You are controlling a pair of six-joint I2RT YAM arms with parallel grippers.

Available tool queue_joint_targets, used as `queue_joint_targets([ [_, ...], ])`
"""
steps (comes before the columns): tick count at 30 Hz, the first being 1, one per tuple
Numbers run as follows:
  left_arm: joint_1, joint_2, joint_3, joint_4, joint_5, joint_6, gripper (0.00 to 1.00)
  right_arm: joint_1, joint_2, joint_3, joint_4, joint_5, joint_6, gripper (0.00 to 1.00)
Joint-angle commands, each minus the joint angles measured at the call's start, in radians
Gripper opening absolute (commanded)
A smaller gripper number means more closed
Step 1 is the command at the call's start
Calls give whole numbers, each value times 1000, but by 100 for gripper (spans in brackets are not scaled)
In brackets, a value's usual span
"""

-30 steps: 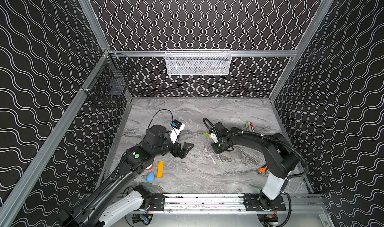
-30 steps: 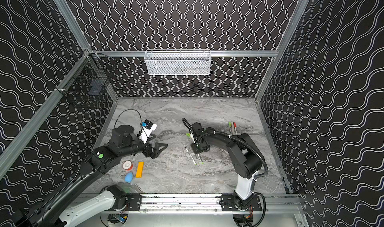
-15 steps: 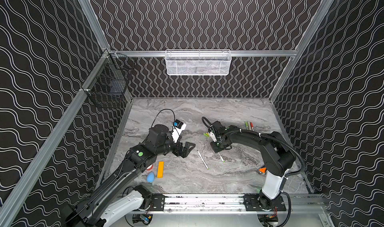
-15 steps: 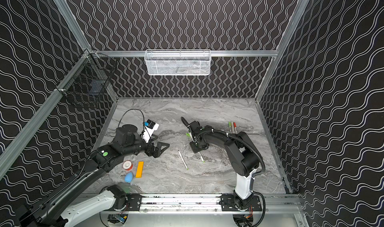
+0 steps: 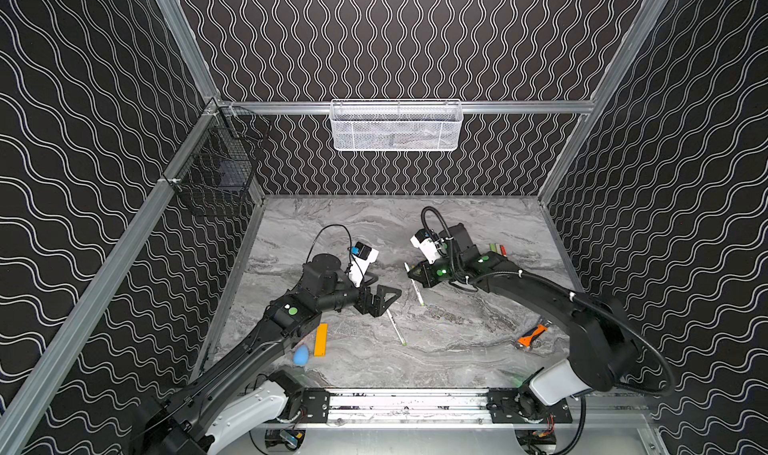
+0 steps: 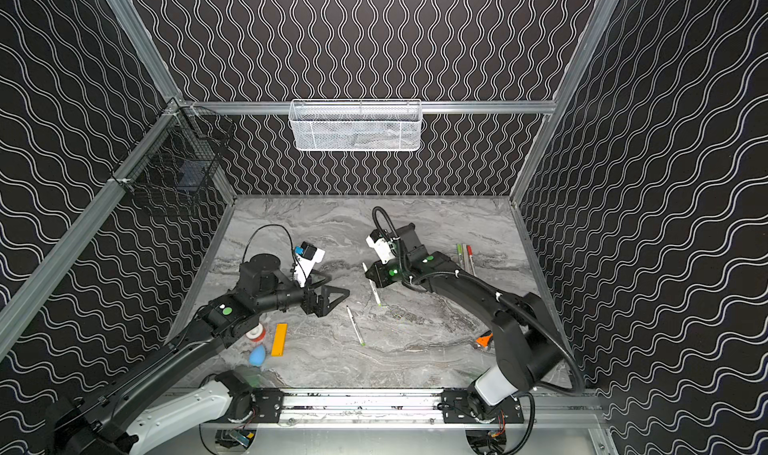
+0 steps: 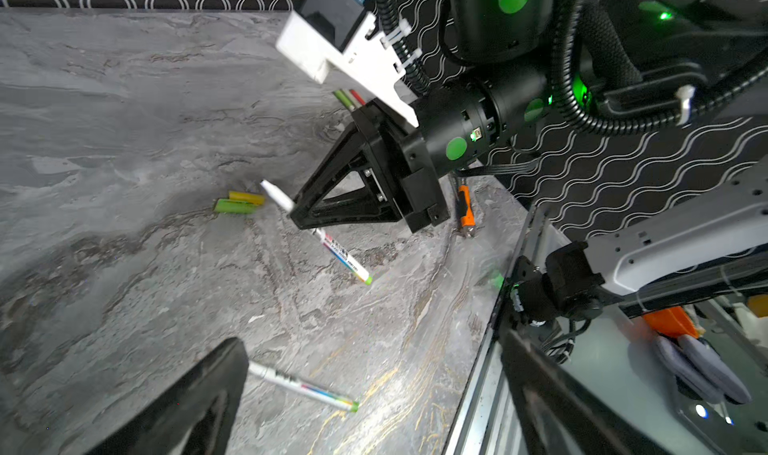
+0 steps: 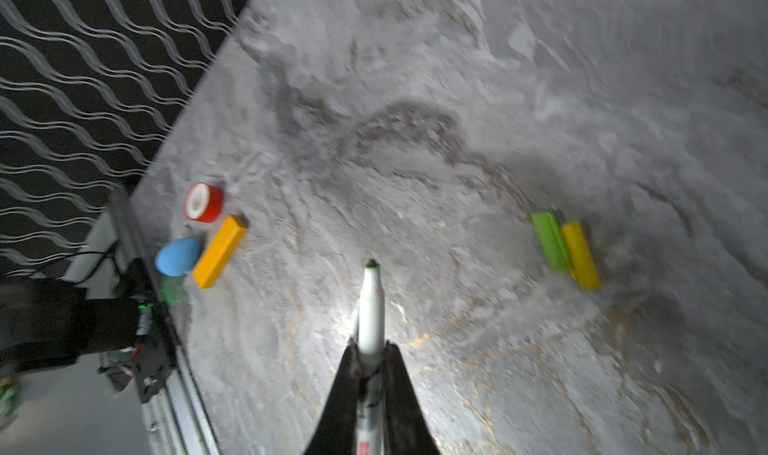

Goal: Insert the pens into the pen caps

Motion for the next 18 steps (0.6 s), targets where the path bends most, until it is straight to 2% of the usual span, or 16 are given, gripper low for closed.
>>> queue_joint_targets([
  [1, 2, 3, -13, 150, 79, -25, 98, 1, -69, -64, 321, -221, 116, 6],
  [4, 1, -2, -27, 181, 106, -33, 97, 0, -114, -128, 538, -291, 228, 7],
  [9, 2, -5, -30, 204, 129, -37, 94, 2, -112, -108, 693, -417, 343, 7],
  [13, 1, -6, -26, 212, 146, -35, 87, 6, -125, -147, 906, -506, 433, 9],
  [18, 2, -1, -17, 249, 203, -41, 77, 25, -133, -170, 1006, -564, 450, 9],
])
